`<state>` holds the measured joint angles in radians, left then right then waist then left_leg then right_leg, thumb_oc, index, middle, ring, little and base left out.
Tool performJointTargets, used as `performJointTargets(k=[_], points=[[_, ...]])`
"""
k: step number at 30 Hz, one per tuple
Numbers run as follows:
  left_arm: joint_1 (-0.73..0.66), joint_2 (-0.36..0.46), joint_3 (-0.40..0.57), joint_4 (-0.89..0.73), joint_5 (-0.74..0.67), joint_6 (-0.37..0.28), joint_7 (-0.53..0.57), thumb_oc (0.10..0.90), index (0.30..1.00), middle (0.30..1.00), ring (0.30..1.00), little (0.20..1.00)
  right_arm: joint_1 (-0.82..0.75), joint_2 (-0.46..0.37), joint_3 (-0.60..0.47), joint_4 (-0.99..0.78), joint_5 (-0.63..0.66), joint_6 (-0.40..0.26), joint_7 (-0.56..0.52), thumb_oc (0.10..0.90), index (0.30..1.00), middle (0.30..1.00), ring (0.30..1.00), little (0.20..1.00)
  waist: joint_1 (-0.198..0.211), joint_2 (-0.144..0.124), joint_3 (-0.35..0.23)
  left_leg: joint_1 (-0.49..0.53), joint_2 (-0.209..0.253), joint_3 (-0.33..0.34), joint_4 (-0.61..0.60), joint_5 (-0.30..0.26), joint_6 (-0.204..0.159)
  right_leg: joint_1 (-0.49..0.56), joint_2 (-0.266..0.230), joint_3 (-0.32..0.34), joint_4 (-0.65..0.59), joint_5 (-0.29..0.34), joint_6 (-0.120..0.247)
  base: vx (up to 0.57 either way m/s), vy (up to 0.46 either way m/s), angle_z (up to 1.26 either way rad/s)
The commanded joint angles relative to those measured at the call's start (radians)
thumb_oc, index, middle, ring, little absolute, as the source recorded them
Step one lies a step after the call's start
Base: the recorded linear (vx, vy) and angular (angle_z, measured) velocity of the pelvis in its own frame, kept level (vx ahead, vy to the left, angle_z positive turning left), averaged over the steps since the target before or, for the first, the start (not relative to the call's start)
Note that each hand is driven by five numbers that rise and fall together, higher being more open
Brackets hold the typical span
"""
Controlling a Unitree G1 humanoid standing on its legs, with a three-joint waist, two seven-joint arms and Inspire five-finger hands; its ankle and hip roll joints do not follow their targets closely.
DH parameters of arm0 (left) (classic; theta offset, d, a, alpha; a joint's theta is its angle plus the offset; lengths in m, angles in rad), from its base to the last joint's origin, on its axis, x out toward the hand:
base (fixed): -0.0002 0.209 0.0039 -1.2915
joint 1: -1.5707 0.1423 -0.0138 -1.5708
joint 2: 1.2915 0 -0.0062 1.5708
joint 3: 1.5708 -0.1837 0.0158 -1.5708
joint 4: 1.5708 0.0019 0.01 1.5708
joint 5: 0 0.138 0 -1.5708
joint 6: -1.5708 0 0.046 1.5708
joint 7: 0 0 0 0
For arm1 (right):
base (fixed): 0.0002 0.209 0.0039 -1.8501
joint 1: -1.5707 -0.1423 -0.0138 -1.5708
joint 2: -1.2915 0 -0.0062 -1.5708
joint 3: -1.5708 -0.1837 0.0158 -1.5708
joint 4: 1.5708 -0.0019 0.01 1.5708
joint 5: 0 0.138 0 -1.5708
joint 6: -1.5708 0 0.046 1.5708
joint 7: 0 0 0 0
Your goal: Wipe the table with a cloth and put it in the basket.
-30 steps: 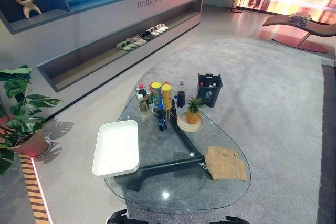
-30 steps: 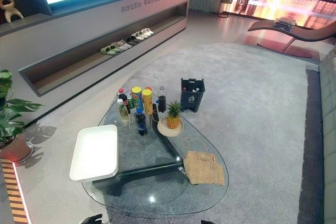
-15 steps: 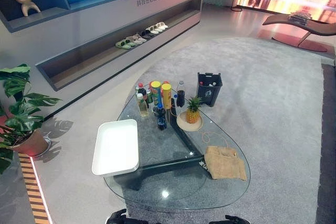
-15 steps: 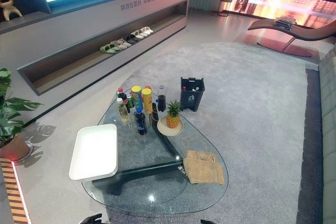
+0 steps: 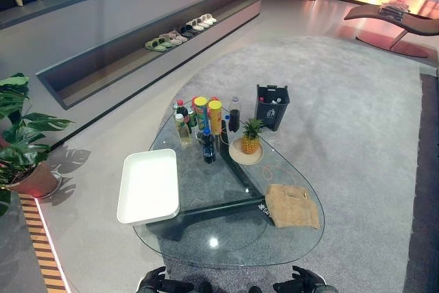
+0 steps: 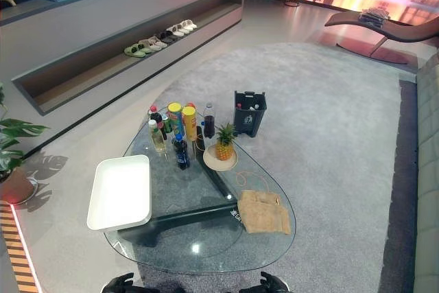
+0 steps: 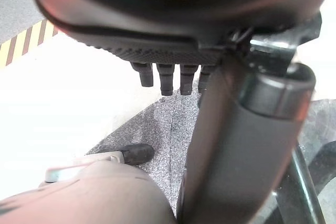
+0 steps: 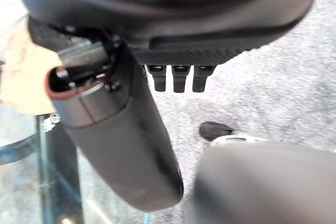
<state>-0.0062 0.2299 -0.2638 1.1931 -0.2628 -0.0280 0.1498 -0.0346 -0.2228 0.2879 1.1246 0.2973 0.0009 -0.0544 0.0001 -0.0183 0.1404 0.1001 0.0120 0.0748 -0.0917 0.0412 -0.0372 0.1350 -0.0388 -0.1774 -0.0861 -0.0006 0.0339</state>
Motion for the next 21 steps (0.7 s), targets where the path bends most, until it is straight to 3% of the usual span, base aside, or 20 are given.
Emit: performJointTargets(k=[1,6,9,18,21], points=[[-0.04,0.011,-0.062,-0.014,-0.014,-0.007,0.04,0.8,0.9,0.9,0.9,0.9,-0.065,-0.053,0.051,-0.169,0.049,-0.052,-0.078,0.8,0.9,0.9,0.9,0.9,0.018,-0.011,0.049,0.006,0.035,0.054,0.024,-0.071,-0.004,-0.048,-0.081,0.012,0.032,0.016,0.089,-0.03,-0.022,-0.06],[-0.016,0.031,-0.066,-0.071,-0.027,-0.018,0.056,0.8,0.9,0.9,0.9,0.9,-0.047,-0.097,0.072,-0.443,0.035,-0.03,-0.185,0.8,0.9,0.9,0.9,0.9,0.001,-0.016,0.084,-0.041,0.029,0.065,0.082,-0.089,0.004,-0.094,-0.081,0.025,0.053,0.015,0.082,-0.04,-0.036,-0.1],[-0.029,0.041,-0.074,-0.088,-0.067,-0.038,0.059,0.8,0.9,0.9,0.9,0.9,-0.069,-0.132,0.074,-0.553,0.021,-0.053,-0.239,0.8,0.9,0.9,0.9,0.9,-0.01,-0.015,0.126,-0.094,0.033,0.066,0.131,-0.09,0.001,-0.137,-0.081,0.03,0.086,0.01,0.072,-0.11,-0.01,-0.04],[-0.047,0.045,-0.085,-0.127,-0.073,-0.075,0.073,0.8,0.9,0.9,0.9,0.9,-0.119,-0.182,0.038,-0.74,-0.079,-0.114,-0.42,0.8,0.9,0.9,0.9,0.9,-0.027,-0.01,0.203,-0.164,0.037,0.067,0.152,-0.082,0.0,-0.231,-0.058,0.038,0.159,-0.017,0.058,-0.04,-0.001,-0.01],[-0.073,0.049,-0.095,-0.152,-0.086,-0.108,0.076,0.8,0.9,0.9,0.9,0.9,-0.165,-0.222,0.008,-0.79,-0.164,-0.086,-0.528,0.8,0.9,0.9,0.9,0.9,-0.027,-0.006,0.25,-0.208,0.032,0.065,0.18,-0.084,-0.001,-0.266,-0.055,0.04,0.171,-0.017,0.052,-0.04,0.018,-0.01]])
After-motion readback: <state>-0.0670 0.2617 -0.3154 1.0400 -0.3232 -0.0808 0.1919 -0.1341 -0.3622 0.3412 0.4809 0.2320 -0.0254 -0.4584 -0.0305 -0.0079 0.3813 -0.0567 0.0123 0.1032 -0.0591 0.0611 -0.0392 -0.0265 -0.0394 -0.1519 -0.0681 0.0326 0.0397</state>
